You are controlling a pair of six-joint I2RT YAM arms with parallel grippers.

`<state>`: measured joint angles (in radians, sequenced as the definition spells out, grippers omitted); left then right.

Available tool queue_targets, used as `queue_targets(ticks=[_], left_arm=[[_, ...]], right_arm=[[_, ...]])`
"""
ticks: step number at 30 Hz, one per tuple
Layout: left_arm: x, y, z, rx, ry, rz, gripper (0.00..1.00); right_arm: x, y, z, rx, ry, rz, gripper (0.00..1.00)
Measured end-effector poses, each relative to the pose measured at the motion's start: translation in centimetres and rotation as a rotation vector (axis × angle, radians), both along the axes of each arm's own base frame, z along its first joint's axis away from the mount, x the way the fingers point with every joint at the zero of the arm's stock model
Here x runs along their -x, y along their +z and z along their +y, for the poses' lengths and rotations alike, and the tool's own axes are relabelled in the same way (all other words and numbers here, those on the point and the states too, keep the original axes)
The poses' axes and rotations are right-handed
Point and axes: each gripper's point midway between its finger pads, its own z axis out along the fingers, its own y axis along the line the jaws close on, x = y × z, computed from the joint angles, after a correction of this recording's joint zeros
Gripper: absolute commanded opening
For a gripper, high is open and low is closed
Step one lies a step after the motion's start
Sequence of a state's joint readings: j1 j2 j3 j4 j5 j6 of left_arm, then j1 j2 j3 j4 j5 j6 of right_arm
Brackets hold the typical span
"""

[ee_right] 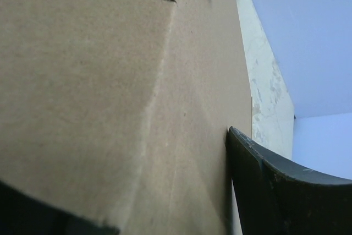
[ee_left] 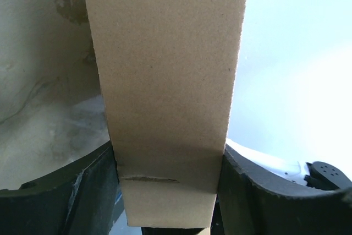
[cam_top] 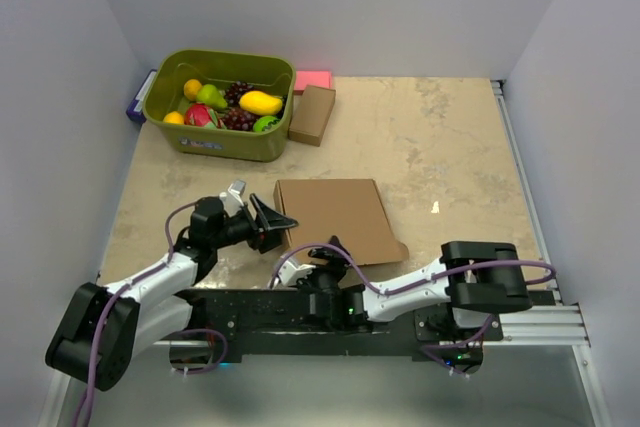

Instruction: Fold the paper box

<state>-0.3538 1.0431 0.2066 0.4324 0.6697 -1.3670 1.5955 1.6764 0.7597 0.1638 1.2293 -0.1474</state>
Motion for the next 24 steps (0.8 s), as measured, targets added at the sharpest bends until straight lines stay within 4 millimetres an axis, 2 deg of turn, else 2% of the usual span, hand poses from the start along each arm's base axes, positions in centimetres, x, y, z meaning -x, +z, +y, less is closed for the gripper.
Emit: queue_targets(ticks=[2,3,5,8,9,12,15,17,23,24], left_arm=[[0.1,0.2,0.0,0.021,0.009,0.004,0.15],[0.1,0.2,0.0,0.031,0.015,0.009,0.12],[0.3,0.1,0.1,0.055,0.030,0.024,0.10],[0.7,0.0,0.3,0.092,0.048,0.044,0.08],[0.8,0.0,0.3,0.106,0.055,0.052,0.08],[1.1,-0.2,0.5,0.135,0.071,0.084,0.07],[1.2,0.1,0.6,0.159,0.086,0.104,0.06],[1.1,0.5,0.7,0.171,0.100,0.101,0.06],[0.8,1.0,1.3,0.187,0.144,0.089,0.06],[0.7,1.0,1.4,0.190,0.152,0.086,0.09]], right_arm=[[-0.1,0.2,-0.1,0.007,0.013,0.021,0.55],[-0.1,0.2,-0.1,0.012,0.020,0.032,0.60],[0.0,0.3,-0.1,0.030,0.037,0.049,0.65],[0.2,0.4,-0.1,0.044,0.057,0.062,0.78],[0.2,0.5,0.0,0.044,0.061,0.064,0.85],[0.2,0.6,0.4,0.022,0.067,0.067,0.91],[0.1,0.8,0.9,-0.008,0.060,0.053,0.89],[-0.1,1.0,1.1,-0.019,0.042,0.028,0.80],[-0.8,1.6,1.5,-0.005,0.030,-0.025,0.63],[-0.9,1.7,1.6,0.002,0.032,-0.032,0.61]])
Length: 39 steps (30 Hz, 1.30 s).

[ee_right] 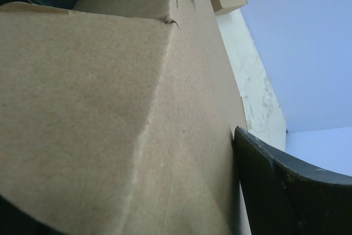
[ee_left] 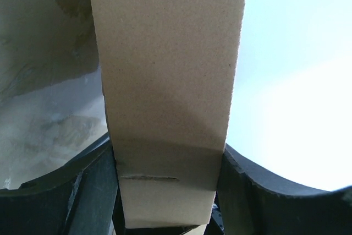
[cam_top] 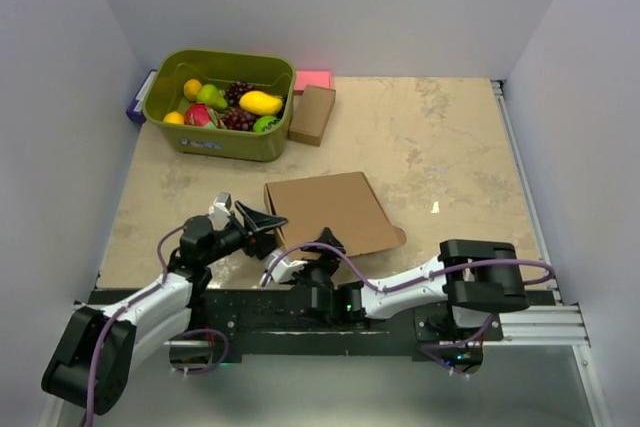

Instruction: Fold the paper box

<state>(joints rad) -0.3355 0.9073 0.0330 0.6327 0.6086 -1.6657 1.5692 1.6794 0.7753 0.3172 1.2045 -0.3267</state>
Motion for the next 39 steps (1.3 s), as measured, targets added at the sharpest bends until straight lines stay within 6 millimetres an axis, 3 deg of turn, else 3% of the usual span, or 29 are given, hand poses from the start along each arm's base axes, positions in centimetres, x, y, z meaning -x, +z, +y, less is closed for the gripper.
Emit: queue_targets(ticks=[4,8,12,14,20,33,36,39], left_arm=[[-0.3,0.4,0.1,0.011,0.015,-0.014,0.31],[-0.3,0.8,-0.2,0.034,-0.011,-0.021,0.67],[0.3,0.7,-0.8,0.033,-0.078,-0.023,0.84],[0.7,1.7,-1.5,0.027,-0.146,-0.083,0.92],[0.0,5.0,-2.3,-0.044,-0.255,-0.307,1.00],[-0.1,3.1,0.6,-0.304,-0.286,-0.458,1.00],[-0.8,3.3,1.6,-0.417,-0.267,-0.503,1.00],[-2.4,4.7,3.1,-0.561,-0.202,-0.578,1.00]], right_arm=[[-0.4,0.7,0.1,0.028,0.016,-0.014,0.56],[-0.5,1.3,-0.5,0.063,0.040,0.009,0.55],[-0.3,1.6,-0.9,0.089,0.062,0.079,0.53],[-0.4,2.1,-0.8,0.075,0.063,0.130,0.52],[-1.3,4.3,-1.8,0.026,0.028,0.255,0.50],[-1.8,4.5,-6.4,0.147,-0.039,0.395,0.50],[-1.7,5.0,-7.1,0.163,-0.042,0.429,0.50],[-1.4,5.7,-7.2,0.165,-0.025,0.467,0.50]])
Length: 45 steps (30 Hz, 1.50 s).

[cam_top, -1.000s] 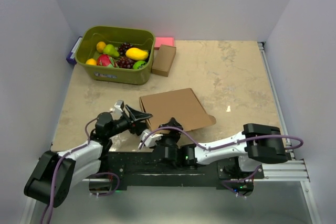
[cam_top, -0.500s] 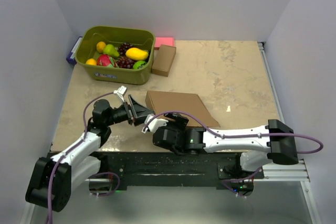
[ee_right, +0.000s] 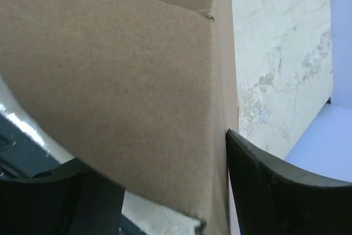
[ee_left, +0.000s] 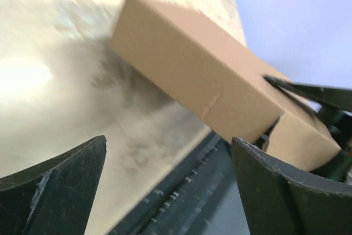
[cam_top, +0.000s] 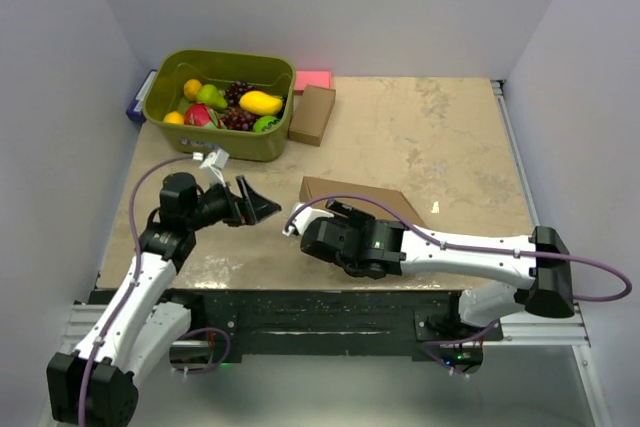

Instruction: Fold the paper box

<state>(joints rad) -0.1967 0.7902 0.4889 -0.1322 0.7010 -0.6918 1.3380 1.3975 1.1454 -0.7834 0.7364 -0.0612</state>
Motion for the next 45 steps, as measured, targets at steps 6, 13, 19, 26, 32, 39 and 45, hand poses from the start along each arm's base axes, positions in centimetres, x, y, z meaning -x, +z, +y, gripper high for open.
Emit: queue_targets(ticks=[6,13,19,26,32,39,45], left_arm=[[-3.0,4.2,3.3,-0.210,0.156,-0.241,1.00],[-3.8,3.4,6.9,-0.378,0.298,-0.328,1.00],[-3.4,2.5,8.4,-0.440,0.353,-0.352,1.00],[-3.5,2.4,8.5,-0.451,0.352,-0.350,1.00],[-3.7,1.9,8.5,-0.458,0.347,-0.336,1.00],[-3.7,1.8,8.5,-0.460,0.345,-0.330,1.00],[-3.7,1.8,8.5,-0.459,0.346,-0.332,1.00]], right_arm=[[0.7,1.5,1.3,-0.015,0.045,0.098,0.48],[-0.5,0.2,3.6,0.074,0.092,0.176,0.52],[-3.5,-0.6,3.6,0.117,0.084,0.185,0.61],[-7.7,-0.6,3.3,0.112,0.064,0.166,0.59],[-9.9,0.2,3.9,0.044,0.085,0.202,0.56],[-10.6,2.8,7.4,-0.085,0.162,0.299,0.56],[-9.5,2.8,9.6,-0.105,0.224,0.389,0.56]])
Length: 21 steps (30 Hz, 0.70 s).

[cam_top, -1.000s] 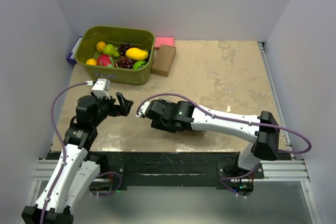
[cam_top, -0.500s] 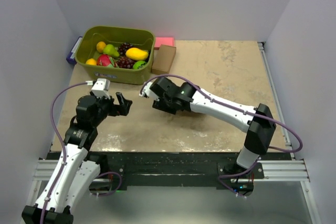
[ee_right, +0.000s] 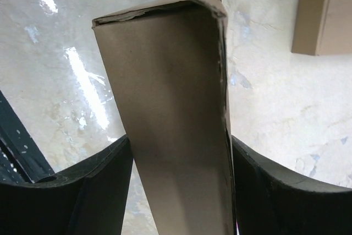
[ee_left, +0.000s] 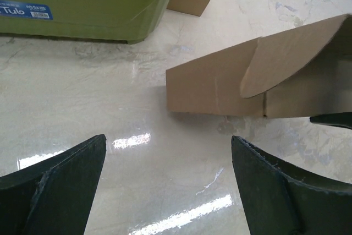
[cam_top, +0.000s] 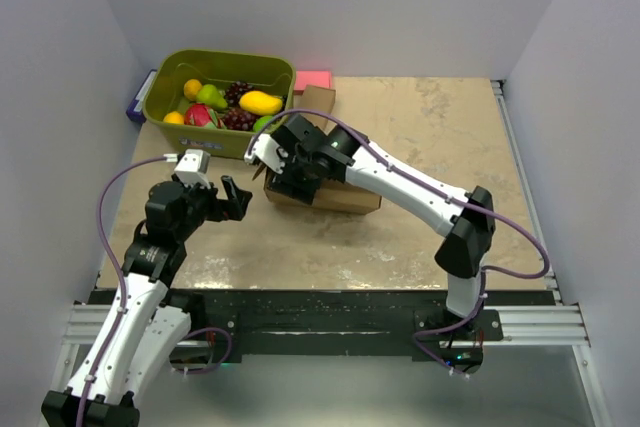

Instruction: Fold the paper box

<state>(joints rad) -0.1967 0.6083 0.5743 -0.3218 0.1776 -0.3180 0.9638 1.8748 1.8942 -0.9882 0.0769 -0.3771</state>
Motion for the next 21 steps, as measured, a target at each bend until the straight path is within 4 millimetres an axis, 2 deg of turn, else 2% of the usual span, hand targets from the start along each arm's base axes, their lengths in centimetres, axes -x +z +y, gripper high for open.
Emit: queue_targets(ticks=[5,8,14,16,21], left_arm=[[0.1,0.2,0.0,0.001,0.002,-0.009,1.00],[0.1,0.3,0.1,0.001,0.004,-0.011,1.00],[0.1,0.2,0.1,0.001,0.004,-0.010,1.00],[0.1,0.2,0.1,0.000,0.004,-0.010,1.00],[0.0,0.2,0.1,0.000,0.005,-0.007,1.00]], right_arm=[[-0.6,-1.3,1.6,0.025,0.020,0.038,0.57],[-1.2,-1.6,2.3,0.031,0.015,0.037,0.63],[-1.9,-1.6,2.3,0.041,-0.005,0.015,0.80],[-2.6,-1.8,2.2,0.047,-0.016,-0.006,0.89],[-4.2,-2.2,2.1,0.054,-0.034,-0.034,0.98]])
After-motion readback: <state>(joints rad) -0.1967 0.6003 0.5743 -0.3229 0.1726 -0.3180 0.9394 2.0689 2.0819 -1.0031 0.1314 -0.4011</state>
